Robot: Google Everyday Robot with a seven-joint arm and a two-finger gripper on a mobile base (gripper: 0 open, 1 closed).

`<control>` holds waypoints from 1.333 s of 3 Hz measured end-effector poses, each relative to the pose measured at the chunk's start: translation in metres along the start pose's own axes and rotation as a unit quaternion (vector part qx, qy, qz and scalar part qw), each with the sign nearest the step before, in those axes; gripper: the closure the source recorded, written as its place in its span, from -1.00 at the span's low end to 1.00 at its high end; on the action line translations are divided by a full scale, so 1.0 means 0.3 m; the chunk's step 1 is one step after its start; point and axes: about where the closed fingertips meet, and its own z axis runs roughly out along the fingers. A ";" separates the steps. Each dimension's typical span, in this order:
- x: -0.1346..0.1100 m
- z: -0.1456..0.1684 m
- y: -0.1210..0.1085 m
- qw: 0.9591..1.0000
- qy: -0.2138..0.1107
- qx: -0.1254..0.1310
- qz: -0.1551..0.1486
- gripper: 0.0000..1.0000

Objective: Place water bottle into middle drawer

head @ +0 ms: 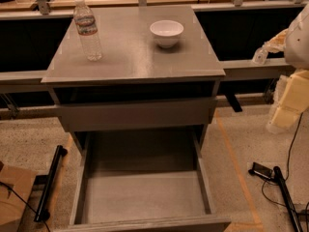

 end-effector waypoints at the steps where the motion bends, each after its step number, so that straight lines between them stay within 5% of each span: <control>1: -0.001 0.000 -0.002 1.000 0.000 0.001 0.000 -1.00; 2: -0.028 0.040 -0.042 1.000 -0.016 0.001 0.005 -1.00; 4: -0.161 0.245 -0.136 0.993 -0.113 -0.035 0.025 -1.00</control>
Offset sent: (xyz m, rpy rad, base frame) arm 0.0390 0.0125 -0.0202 0.0729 0.0004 -0.0055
